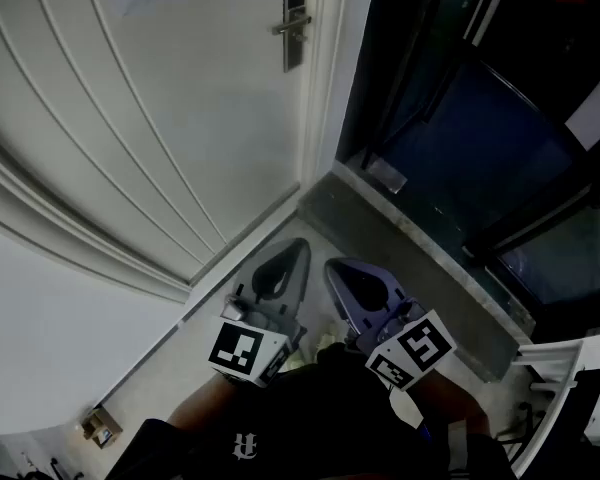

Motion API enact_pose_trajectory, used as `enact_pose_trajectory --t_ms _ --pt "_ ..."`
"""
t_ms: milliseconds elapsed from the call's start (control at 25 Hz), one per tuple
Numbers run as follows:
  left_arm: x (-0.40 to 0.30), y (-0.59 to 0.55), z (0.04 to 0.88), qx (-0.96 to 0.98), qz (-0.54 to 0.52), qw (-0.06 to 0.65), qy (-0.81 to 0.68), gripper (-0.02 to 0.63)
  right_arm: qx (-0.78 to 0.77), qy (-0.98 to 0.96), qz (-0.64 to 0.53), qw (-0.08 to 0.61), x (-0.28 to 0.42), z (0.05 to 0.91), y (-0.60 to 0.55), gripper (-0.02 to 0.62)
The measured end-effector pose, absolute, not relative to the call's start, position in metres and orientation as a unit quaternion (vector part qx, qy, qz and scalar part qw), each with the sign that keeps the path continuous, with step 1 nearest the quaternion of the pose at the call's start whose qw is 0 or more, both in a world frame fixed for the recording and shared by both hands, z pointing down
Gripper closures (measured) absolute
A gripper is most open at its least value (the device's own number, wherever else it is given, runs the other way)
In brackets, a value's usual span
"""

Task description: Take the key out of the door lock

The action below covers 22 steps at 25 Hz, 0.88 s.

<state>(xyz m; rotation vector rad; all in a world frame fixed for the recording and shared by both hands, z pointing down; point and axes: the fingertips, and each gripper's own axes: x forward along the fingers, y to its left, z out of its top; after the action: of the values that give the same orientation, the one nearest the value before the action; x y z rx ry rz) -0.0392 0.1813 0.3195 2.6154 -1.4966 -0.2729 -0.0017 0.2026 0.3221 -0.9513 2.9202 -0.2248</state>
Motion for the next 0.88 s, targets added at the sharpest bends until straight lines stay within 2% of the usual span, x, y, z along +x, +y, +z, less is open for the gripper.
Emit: enact_pose_trajectory --t_ms 880 --pt "-0.015 -0.036 0.314 0.818 -0.084 0.043 -0.568 0.6 -0.23 0.971 -0.063 0.031 0.022 0.313 -0.024 0.58"
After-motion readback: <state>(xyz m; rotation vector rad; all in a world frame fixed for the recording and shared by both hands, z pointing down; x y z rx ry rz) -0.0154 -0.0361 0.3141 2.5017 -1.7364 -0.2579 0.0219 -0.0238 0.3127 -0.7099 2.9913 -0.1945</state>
